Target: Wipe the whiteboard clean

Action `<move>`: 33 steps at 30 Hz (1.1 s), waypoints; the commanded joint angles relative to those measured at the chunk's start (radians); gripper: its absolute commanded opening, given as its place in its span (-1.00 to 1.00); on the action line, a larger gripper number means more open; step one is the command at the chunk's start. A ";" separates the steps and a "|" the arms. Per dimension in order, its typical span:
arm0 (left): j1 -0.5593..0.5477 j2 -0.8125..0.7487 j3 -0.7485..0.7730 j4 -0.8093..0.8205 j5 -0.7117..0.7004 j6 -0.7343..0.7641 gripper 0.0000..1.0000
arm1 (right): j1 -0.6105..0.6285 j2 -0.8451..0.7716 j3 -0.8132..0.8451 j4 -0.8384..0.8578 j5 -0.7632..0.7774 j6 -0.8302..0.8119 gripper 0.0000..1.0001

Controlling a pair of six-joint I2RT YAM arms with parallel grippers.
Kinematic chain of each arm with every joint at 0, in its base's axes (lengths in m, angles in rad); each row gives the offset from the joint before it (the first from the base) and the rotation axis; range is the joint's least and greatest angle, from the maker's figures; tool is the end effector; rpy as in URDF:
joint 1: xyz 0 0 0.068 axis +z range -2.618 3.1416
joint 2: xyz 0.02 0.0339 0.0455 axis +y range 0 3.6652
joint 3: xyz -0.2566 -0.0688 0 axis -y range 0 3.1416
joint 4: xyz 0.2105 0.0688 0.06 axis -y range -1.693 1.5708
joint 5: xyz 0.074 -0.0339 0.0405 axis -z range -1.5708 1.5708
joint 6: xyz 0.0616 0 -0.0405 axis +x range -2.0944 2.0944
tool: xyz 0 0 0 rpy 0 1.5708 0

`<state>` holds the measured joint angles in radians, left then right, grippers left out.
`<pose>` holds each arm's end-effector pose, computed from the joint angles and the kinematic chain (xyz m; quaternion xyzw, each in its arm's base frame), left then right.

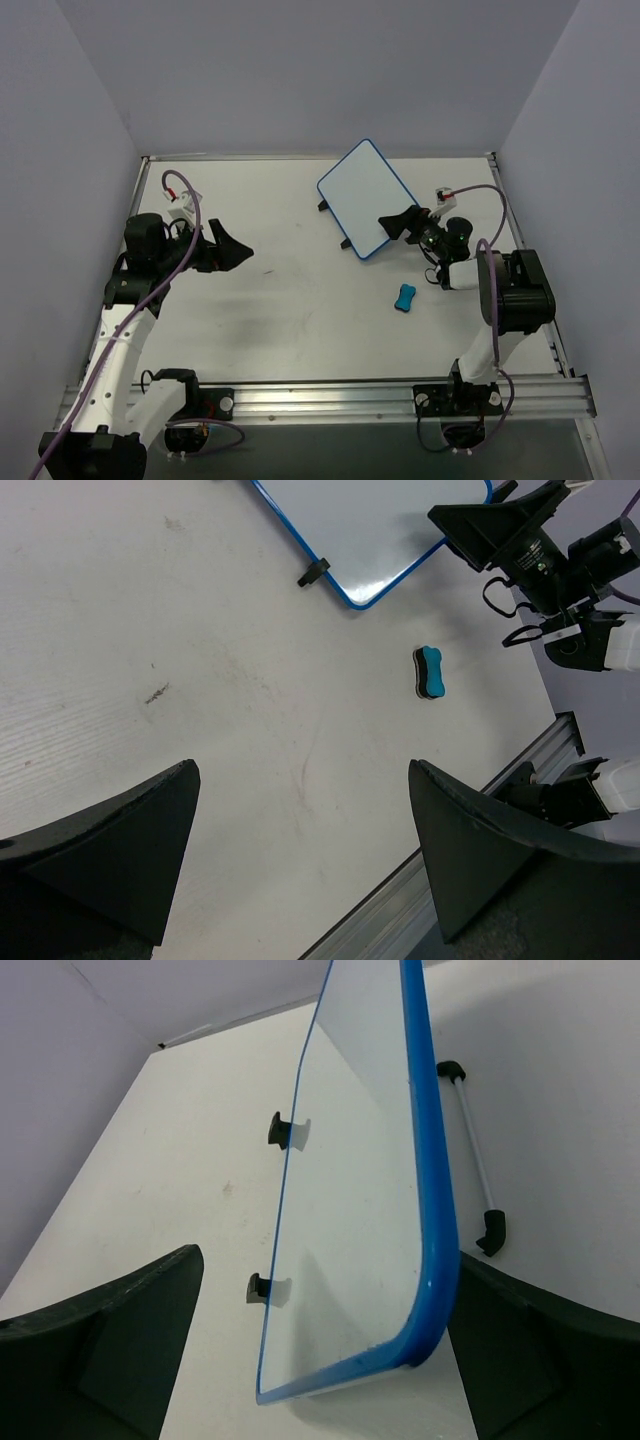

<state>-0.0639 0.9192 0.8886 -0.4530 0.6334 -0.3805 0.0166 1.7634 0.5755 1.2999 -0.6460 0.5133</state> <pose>0.1834 -0.0483 0.3136 0.0309 0.8285 -0.3683 0.4207 0.3252 0.0425 0.2063 -0.0741 0.6707 0.3893 0.6270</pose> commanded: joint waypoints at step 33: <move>0.000 -0.109 0.358 -0.357 -0.797 0.055 0.88 | 0.038 -0.962 0.420 -1.499 0.834 -0.229 1.00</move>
<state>-0.0574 0.8513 1.1538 -0.7364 0.0113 -0.3599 0.0250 0.9421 0.9169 0.1219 0.0048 0.2928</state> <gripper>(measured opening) 0.940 0.996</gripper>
